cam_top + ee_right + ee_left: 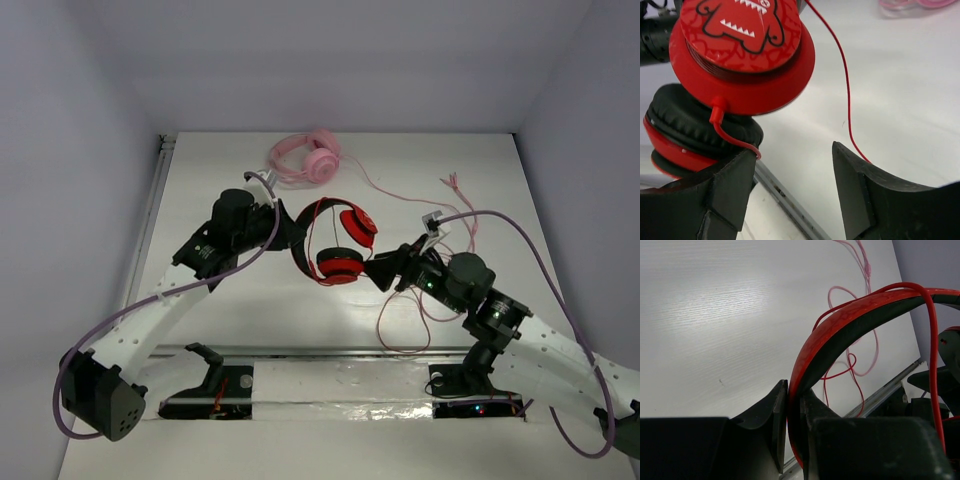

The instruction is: Wrap the headphones

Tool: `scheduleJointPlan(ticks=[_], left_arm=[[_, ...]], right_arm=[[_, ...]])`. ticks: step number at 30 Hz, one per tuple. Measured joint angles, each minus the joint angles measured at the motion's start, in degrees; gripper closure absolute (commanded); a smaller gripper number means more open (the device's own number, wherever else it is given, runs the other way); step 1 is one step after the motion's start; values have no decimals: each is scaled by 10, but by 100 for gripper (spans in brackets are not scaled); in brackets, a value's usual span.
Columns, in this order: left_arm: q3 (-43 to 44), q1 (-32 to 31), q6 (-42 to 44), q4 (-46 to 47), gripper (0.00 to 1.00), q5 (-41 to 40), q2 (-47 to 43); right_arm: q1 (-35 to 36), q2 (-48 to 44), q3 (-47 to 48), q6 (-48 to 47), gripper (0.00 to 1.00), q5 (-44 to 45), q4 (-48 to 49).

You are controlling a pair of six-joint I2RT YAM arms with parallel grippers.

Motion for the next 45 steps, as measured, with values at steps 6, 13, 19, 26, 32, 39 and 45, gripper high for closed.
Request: scheduleJointPlan(ticks=[6, 13, 19, 26, 32, 39, 45], left_arm=[[25, 12, 20, -28, 100, 1, 1], [43, 26, 31, -42, 100, -2, 2], [45, 35, 39, -54, 100, -2, 2], [75, 40, 52, -79, 100, 1, 6], [105, 43, 59, -89, 100, 7, 6], [121, 46, 74, -120, 100, 7, 6], [140, 50, 84, -135, 100, 11, 6]], right_arm=[[0, -31, -28, 4, 23, -26, -10], [0, -42, -42, 4, 24, -49, -12], [0, -49, -42, 1, 75, -36, -13], [0, 24, -42, 10, 25, 21, -10], [-4, 86, -46, 5, 14, 69, -5], [-6, 102, -56, 4, 15, 100, 9], [-6, 119, -61, 4, 17, 106, 16]])
